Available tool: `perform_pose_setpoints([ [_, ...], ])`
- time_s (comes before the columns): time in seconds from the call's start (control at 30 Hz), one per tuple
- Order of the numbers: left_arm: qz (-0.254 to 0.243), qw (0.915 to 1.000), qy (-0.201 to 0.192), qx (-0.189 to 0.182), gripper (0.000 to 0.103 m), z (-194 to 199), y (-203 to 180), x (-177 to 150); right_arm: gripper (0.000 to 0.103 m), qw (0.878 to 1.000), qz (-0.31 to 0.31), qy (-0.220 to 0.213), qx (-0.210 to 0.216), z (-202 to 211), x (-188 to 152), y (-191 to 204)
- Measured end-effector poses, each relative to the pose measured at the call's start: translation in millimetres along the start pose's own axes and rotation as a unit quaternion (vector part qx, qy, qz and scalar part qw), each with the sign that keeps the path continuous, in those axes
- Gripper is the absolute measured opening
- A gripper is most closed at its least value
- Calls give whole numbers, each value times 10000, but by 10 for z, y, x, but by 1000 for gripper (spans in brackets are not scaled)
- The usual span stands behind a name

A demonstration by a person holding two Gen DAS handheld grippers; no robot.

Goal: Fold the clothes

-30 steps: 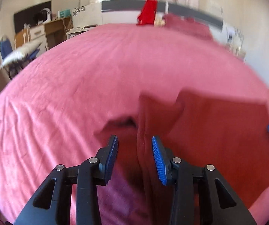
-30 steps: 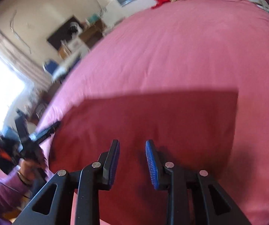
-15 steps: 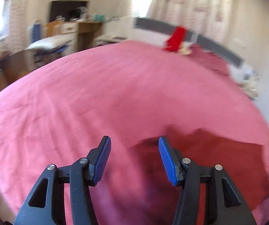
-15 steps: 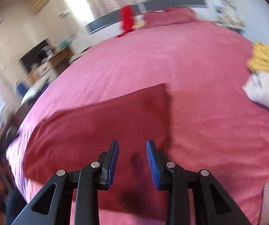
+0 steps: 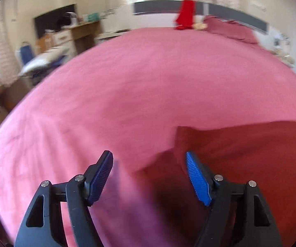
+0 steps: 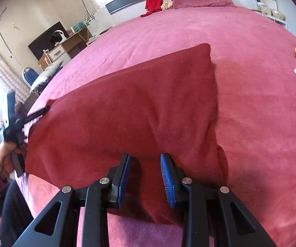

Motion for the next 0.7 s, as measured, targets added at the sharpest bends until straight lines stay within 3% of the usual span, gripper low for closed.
perform_pose_setpoints([
  [0.07,364,9988,142,288,74,38,339,-182,30,9995,-274,-152,108,97,74,-12],
  [0.13,1144,9932,164,116,73,62,610,-330,30,9977,-529,-354,217,215,150,-22],
  [0.2,1915,9812,125,-189,73,115,801,-444,31,9956,-660,-592,292,318,247,1],
  [0.23,1996,9791,56,-376,73,145,758,-404,31,9950,-674,-673,315,366,285,27],
  [0.3,1964,9778,-93,-728,72,195,614,-271,31,9944,-660,-737,368,428,326,101],
  [0.4,1132,9849,-265,-1279,72,173,191,56,31,9946,-594,-688,508,454,341,269],
  [0.53,-68,9969,9,-783,72,53,-180,277,31,9956,-441,-531,641,347,332,544],
  [0.6,-99,9980,240,-569,72,-1,-216,244,31,9957,-391,-469,693,311,320,643],
  [0.7,382,9952,371,-821,72,-124,-168,202,31,9960,-344,-372,741,291,240,723],
])
Point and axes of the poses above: each gripper's, at about its wrist camera, not at the fingertips, and z roughly against the way its jaws point, y to its left, x to its top, the point moved 10 cm from there along -z, roughly the way its jaws point, and after that the axes turned 10 degrees about -z, right-handed, at the moved point
